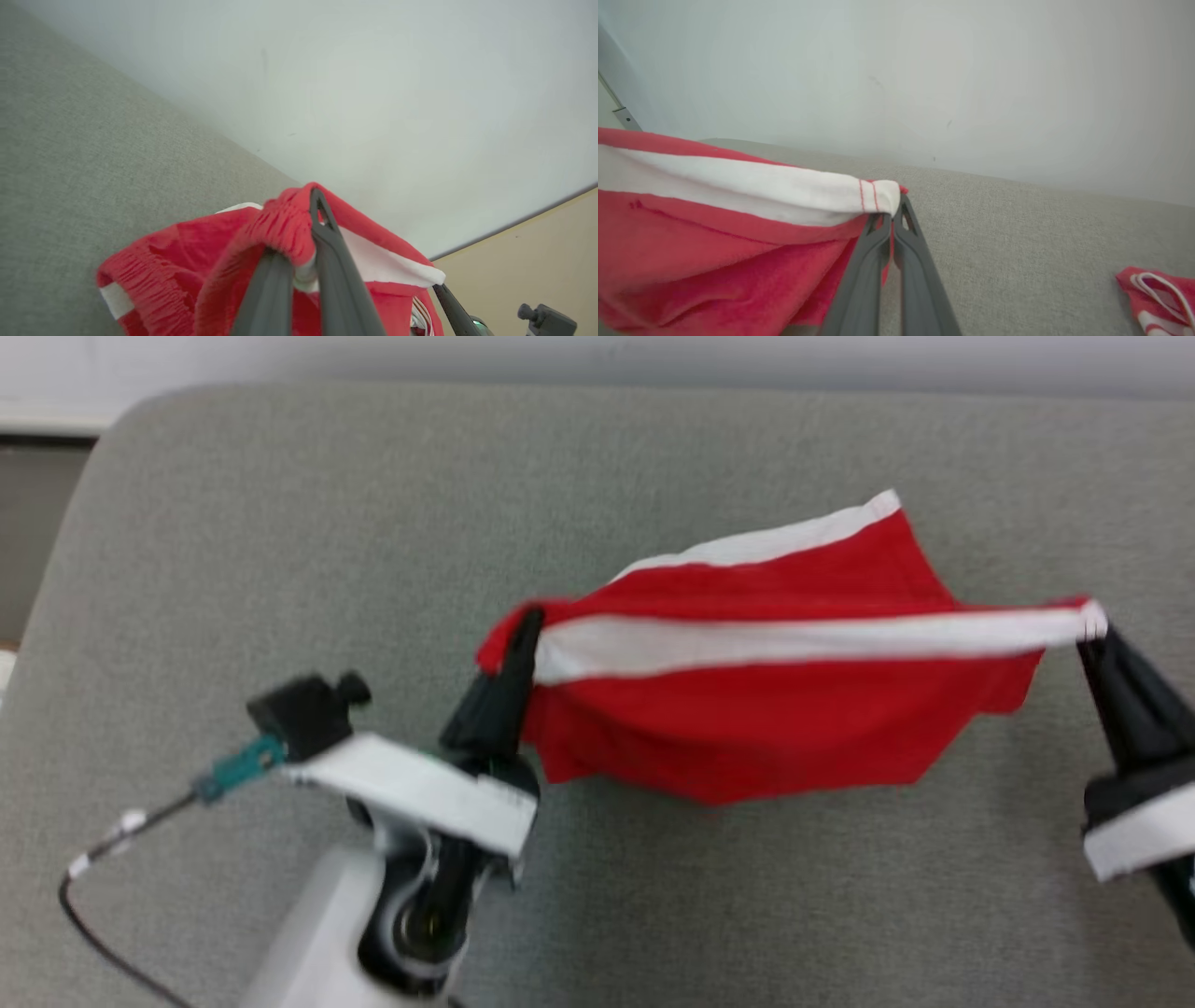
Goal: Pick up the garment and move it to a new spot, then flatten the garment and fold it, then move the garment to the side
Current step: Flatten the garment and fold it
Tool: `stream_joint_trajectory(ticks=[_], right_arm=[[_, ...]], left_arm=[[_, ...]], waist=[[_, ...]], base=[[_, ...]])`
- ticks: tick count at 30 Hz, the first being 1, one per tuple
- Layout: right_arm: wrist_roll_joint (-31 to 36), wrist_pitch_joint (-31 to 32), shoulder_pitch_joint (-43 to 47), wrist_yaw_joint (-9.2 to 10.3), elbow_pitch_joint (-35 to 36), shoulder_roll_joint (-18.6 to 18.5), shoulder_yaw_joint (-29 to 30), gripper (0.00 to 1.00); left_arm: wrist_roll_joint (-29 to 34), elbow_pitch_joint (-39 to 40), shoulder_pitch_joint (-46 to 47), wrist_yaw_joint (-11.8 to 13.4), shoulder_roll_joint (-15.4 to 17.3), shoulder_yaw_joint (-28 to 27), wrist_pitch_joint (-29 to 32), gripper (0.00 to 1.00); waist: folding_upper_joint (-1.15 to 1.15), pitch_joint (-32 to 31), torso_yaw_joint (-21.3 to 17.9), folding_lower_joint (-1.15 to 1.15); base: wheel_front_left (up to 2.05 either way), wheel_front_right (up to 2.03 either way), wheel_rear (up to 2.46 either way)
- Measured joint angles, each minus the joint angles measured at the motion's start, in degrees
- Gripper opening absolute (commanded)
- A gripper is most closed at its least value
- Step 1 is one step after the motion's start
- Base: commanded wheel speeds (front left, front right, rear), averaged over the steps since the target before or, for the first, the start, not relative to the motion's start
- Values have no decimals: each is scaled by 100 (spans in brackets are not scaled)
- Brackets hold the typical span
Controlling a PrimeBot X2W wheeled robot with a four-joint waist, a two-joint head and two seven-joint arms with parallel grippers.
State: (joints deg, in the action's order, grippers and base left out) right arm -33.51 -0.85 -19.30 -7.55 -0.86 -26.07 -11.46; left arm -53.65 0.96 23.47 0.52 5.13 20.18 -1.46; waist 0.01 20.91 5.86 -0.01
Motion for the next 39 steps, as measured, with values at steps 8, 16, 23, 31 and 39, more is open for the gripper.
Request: stream_joint_trajectory(ticks=[8,16,23,31,39], right_arm=[[74,443,-1542,0,-905,115,-337,0],[164,521,-2403,0,-1775,104,-939,0],[104,315,-2599,0,-2206,52,-1245,100],[-163,203,-2536,0,-2390,-8,-1433,100],[-498,299,-2330,0,-2395,-177,-1189,100]], left_arm=[[85,-1104,1122,367,-129,-24,-53,0],[159,-1802,1502,389,-205,188,-320,0],[8,-2118,1552,409,-225,347,-466,75],[14,-2216,1203,472,-174,611,-441,100],[610,-1613,440,721,208,731,-1044,100]], waist=[[0,591,150,-1],[0,780,370,-1],[0,639,475,-1],[-1,362,460,0],[-1,108,408,0]], base=[[0,0,0],[0,0,0],[0,0,0],[0,0,0],[0,0,0]])
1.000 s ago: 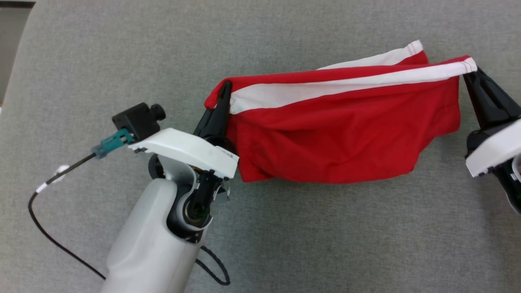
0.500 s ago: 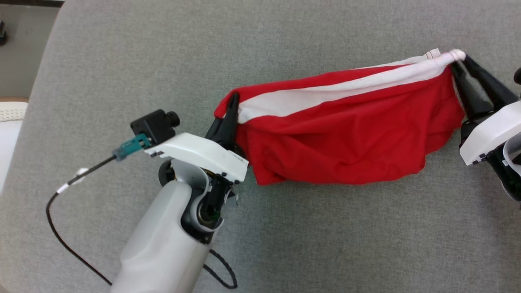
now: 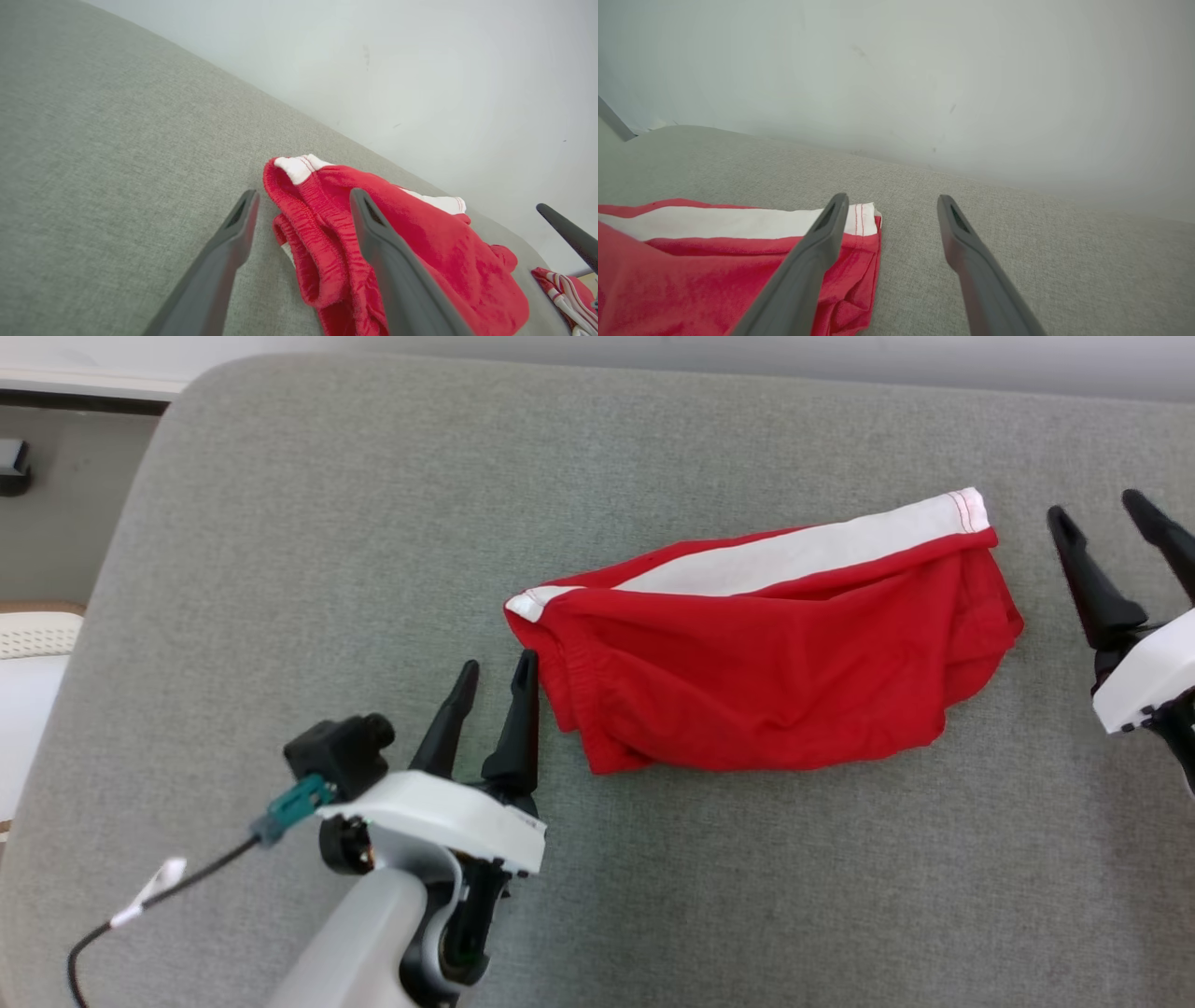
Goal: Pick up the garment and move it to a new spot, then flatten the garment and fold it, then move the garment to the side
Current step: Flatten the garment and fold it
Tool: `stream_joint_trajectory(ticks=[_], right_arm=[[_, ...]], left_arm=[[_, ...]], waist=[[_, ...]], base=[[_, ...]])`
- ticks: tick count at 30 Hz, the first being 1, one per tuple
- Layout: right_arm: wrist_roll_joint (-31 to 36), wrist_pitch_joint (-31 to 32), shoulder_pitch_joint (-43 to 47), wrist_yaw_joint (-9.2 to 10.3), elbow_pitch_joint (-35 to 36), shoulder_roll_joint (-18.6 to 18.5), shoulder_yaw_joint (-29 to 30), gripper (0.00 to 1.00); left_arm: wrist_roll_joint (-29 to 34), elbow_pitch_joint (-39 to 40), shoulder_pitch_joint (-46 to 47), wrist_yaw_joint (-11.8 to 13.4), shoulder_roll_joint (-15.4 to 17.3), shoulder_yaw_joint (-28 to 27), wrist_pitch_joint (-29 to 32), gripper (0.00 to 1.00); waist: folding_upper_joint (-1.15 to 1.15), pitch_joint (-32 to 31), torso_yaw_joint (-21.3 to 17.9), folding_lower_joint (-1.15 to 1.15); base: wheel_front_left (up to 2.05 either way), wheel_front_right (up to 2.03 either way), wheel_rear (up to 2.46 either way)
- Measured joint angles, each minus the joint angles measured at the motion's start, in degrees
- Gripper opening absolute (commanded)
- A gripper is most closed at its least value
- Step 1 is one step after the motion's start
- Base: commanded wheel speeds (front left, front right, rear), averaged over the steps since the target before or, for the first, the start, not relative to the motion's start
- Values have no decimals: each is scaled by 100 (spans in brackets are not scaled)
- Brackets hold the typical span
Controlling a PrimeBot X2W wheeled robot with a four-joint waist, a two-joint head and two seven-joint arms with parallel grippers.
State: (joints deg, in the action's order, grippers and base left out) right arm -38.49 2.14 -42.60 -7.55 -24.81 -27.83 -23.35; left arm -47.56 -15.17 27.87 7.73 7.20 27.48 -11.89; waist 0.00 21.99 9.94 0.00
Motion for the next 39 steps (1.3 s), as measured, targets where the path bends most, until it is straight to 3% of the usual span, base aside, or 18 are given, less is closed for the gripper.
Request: stream_joint_trajectory(ticks=[5,9,17,24,25,26,27,28,39], right_arm=[[-96,377,-7,0,-153,224,396,100],[42,766,-62,0,-431,477,706,100],[726,1348,-67,0,-1035,910,1193,100],[808,1800,81,0,-1050,1230,1450,98],[822,1806,98,0,-1043,1278,1486,75],[835,1839,117,0,-1036,1327,1529,38],[866,1849,133,0,-1024,1370,1573,12],[890,1848,143,0,-1013,1405,1619,0],[802,1640,443,0,-733,1790,1924,0]], left_arm=[[834,746,-487,240,120,-85,-290,100],[1572,1384,-906,281,-51,-456,-311,100],[2586,1937,-1713,-40,-382,-903,-319,100],[2774,2084,-2180,-163,-433,-1003,-319,100],[2772,2102,-2204,-158,-433,-992,-319,100],[2759,2117,-2221,-156,-434,-978,-319,100],[2733,2121,-2231,-156,-434,-961,-319,100],[2730,2121,-2235,-157,-435,-940,-319,100],[2902,2051,-2471,-322,-439,-1116,-323,100]], waist=[[0,-56,94,0],[0,-48,227,0],[0,-12,492,0],[0,-48,597,0],[0,-53,604,0],[0,-55,609,0],[0,-53,614,0],[0,-49,619,0],[0,-163,267,0]], base=[[0,0,0],[0,0,0],[0,0,0],[0,0,0],[0,0,0],[0,0,0],[0,0,0],[0,0,0],[0,0,0]])
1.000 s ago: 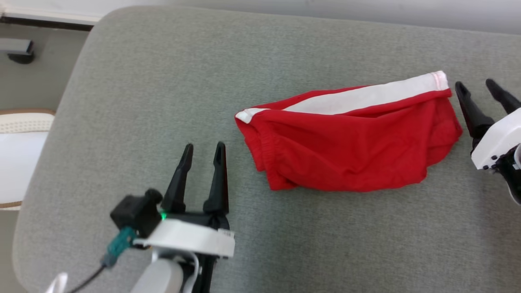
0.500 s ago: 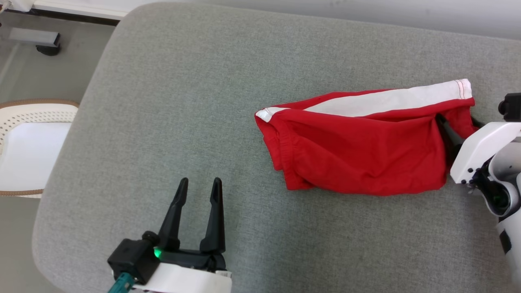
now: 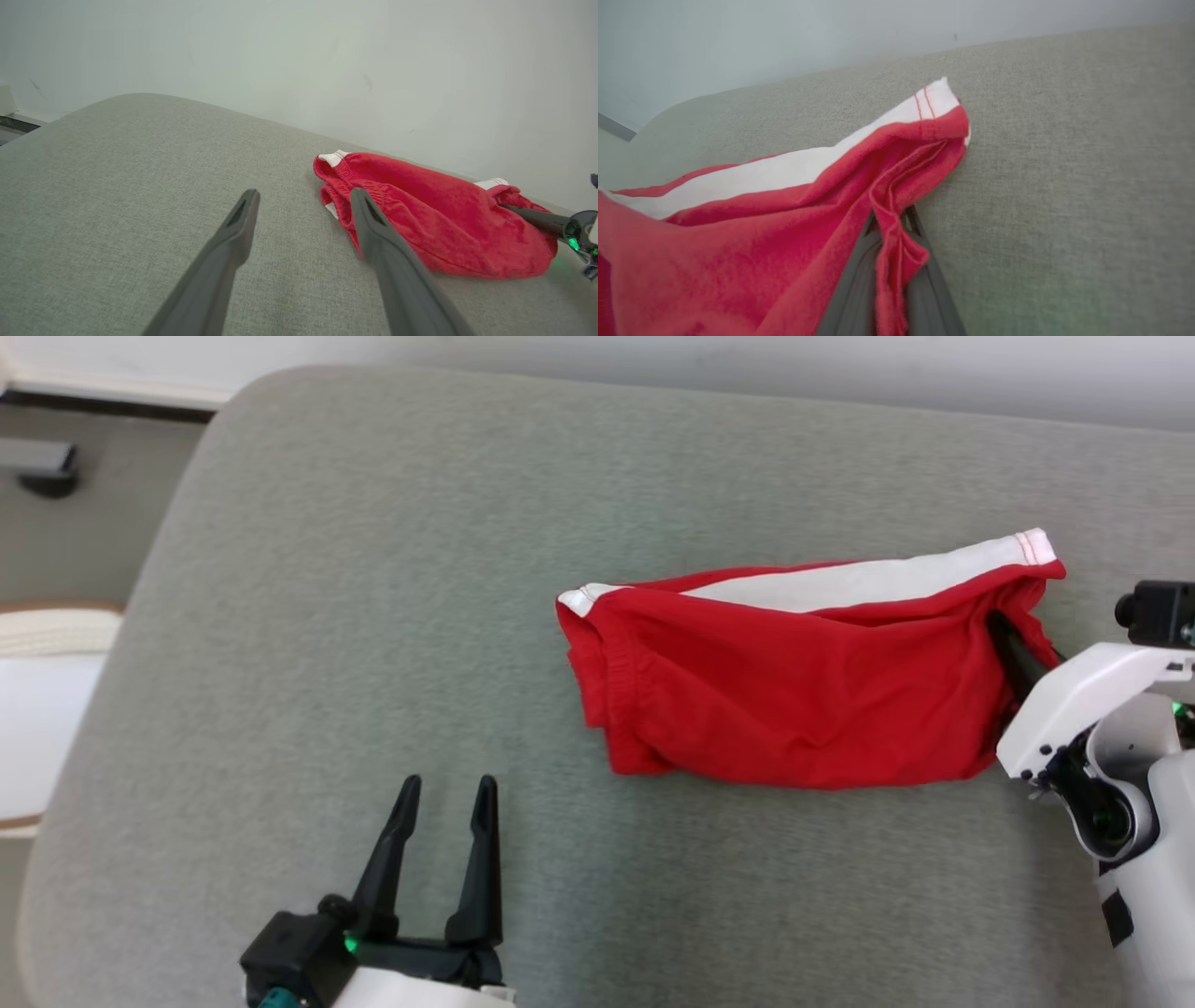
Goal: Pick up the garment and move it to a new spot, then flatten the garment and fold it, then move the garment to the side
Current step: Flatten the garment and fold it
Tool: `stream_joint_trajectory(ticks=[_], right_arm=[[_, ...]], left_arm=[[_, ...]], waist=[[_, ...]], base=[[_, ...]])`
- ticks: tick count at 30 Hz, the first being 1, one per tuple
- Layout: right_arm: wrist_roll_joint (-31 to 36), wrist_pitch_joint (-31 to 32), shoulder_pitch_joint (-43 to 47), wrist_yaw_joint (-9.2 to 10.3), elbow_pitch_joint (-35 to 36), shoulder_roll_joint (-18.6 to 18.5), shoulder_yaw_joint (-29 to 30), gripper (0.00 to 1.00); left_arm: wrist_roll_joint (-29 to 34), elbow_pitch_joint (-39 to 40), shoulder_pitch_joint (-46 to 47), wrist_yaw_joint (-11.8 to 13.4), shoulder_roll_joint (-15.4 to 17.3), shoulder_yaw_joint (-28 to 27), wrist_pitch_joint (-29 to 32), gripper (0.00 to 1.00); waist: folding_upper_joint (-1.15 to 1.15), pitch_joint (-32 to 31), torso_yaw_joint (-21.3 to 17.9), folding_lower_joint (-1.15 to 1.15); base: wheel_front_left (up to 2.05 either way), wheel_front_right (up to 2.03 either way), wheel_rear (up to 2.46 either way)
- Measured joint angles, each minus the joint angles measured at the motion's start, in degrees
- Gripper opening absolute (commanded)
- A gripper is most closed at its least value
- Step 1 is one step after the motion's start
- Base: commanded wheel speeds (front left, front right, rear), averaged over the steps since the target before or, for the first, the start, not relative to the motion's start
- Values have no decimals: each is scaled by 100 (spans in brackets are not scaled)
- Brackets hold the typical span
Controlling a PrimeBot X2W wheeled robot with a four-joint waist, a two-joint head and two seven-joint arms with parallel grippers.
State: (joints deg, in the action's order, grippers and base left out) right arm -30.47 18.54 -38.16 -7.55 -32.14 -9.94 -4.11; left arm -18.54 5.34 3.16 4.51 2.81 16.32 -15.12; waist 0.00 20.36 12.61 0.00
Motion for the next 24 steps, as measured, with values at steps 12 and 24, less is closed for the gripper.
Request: stream_joint_trajectory(ticks=[12,24], right_arm=[[-381,-350,618,0,259,-386,669,0],[-146,-316,592,0,968,-847,346,0]], left_arm=[[247,-104,-297,-267,0,-304,0,100],[-14,-192,-359,-186,0,-60,0,100]], waist=[[0,-265,-599,0],[0,-438,-453,0]], base=[[0,0,0],[0,0,0]])
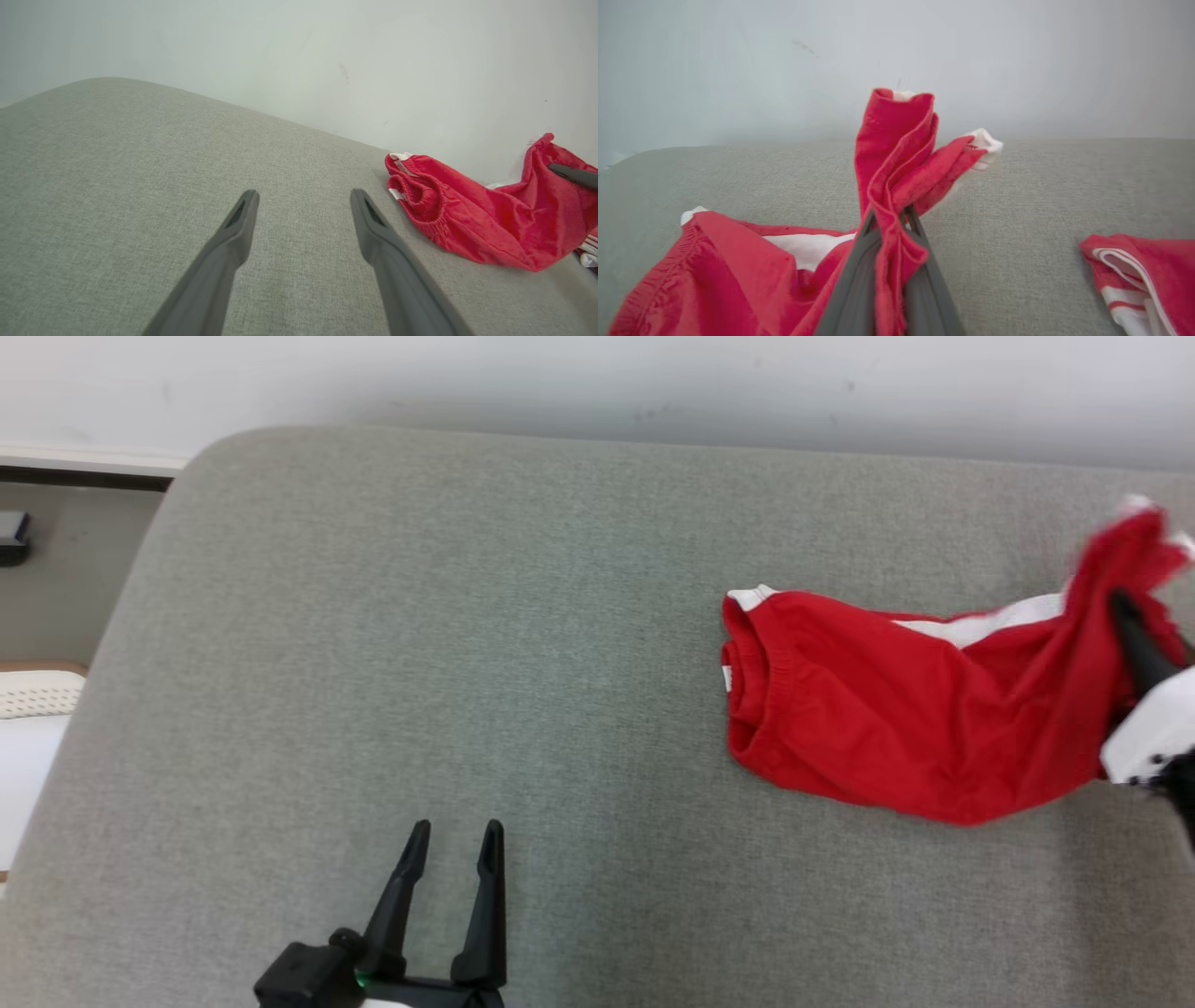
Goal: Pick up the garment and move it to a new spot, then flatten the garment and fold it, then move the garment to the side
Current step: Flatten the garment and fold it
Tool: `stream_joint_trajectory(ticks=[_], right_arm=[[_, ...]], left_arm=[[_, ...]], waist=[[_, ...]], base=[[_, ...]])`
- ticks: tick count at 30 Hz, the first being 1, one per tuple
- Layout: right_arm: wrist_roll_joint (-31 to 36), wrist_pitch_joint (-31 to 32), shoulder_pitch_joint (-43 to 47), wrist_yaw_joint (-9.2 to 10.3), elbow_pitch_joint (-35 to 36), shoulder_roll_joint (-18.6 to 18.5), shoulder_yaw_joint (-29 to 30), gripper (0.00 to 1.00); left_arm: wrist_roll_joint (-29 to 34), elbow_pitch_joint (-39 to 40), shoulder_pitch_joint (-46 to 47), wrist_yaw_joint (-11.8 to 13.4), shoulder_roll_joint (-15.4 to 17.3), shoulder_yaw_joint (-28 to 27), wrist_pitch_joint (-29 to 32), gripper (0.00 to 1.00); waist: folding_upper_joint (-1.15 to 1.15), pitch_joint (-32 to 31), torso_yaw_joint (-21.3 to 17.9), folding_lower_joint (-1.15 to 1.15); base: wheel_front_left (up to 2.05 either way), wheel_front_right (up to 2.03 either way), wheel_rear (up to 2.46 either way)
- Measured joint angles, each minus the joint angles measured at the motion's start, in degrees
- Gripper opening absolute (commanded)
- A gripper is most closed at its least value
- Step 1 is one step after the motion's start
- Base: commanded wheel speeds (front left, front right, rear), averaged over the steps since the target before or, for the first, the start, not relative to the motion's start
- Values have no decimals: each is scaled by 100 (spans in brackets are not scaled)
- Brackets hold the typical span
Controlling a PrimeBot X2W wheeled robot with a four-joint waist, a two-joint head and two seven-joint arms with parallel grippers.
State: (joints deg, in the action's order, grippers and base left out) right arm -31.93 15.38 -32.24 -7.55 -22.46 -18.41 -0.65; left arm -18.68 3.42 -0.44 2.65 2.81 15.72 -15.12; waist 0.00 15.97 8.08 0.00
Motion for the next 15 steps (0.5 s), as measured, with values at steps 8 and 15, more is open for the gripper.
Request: stream_joint_trajectory(ticks=[8,15], right_arm=[[25,586,73,0,613,499,-1010,0],[424,677,103,0,352,1182,-1370,0]], left_arm=[[-219,-71,-7,76,0,169,0,100],[-372,-122,-2,155,-1,279,0,100]], waist=[[0,-132,215,0],[0,-183,489,0]], base=[[0,0,0],[0,0,0]])
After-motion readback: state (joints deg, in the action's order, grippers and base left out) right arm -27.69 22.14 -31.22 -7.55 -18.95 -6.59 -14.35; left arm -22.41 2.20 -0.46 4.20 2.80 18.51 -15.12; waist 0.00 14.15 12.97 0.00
